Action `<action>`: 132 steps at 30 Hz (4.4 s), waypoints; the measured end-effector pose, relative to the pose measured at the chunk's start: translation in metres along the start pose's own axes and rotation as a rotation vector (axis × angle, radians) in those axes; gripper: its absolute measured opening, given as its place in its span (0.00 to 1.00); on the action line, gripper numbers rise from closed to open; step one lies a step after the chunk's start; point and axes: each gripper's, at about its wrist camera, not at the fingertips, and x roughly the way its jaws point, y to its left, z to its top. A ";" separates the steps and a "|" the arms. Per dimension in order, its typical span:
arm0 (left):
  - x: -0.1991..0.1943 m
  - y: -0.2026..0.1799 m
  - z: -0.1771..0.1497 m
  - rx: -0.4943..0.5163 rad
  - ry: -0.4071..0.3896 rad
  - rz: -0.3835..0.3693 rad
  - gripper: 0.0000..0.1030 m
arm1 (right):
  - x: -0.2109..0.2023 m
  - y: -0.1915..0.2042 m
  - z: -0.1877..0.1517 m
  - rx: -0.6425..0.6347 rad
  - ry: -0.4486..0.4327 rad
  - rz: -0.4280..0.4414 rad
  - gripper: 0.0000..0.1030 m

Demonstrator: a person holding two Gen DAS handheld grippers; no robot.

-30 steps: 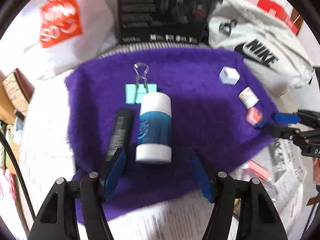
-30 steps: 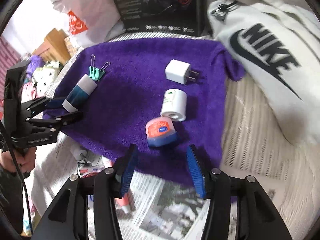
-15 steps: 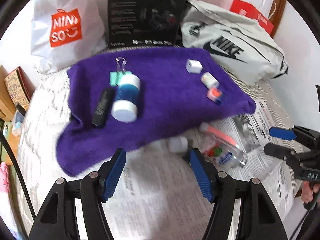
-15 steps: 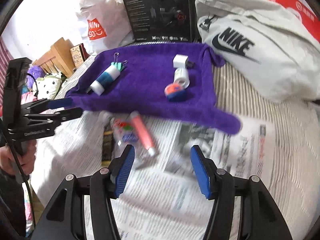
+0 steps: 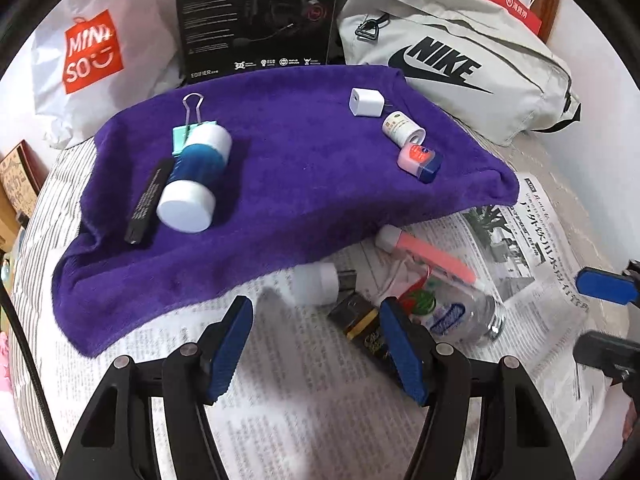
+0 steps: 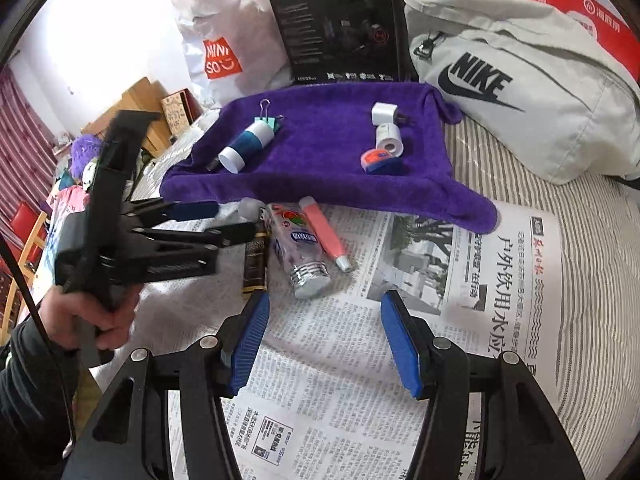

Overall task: Organize rigid objects
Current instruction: 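Grasp the small white USB light on the newspaper with the left tool, then grasp the pink tube with the right tool while the left tool holds the USB light, then lower the pink tube onto the towel and open the right tool while the left tool carries the USB light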

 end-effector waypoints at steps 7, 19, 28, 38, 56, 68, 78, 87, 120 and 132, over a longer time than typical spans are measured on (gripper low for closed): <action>0.018 -0.007 0.009 -0.018 -0.016 0.067 0.52 | 0.006 -0.004 -0.006 0.032 0.011 0.003 0.56; 0.014 0.014 0.010 -0.034 -0.029 0.034 0.33 | 0.012 -0.020 -0.014 0.051 0.014 -0.028 0.56; -0.008 0.043 0.002 -0.074 -0.041 0.037 0.33 | 0.064 -0.008 0.032 -0.183 0.047 -0.123 0.56; -0.010 0.050 -0.003 -0.055 -0.018 0.029 0.33 | 0.108 0.000 0.054 -0.328 0.093 -0.063 0.48; 0.000 0.045 -0.026 0.016 -0.144 0.063 0.34 | 0.105 -0.009 0.034 -0.287 -0.066 -0.017 0.48; 0.000 0.043 -0.026 0.030 -0.142 0.079 0.34 | 0.105 -0.011 0.034 -0.290 -0.067 -0.021 0.47; 0.000 0.037 -0.027 0.044 -0.143 0.102 0.35 | 0.105 -0.011 0.034 -0.288 -0.067 -0.019 0.47; 0.000 0.042 -0.026 0.030 -0.143 0.079 0.34 | 0.105 -0.009 0.034 -0.292 -0.068 -0.025 0.47; -0.011 0.049 -0.025 0.007 -0.142 0.050 0.33 | 0.078 -0.004 0.033 -0.258 0.036 -0.041 0.15; -0.054 0.061 0.019 -0.047 -0.194 -0.053 0.33 | 0.047 -0.013 0.081 -0.168 -0.052 0.014 0.15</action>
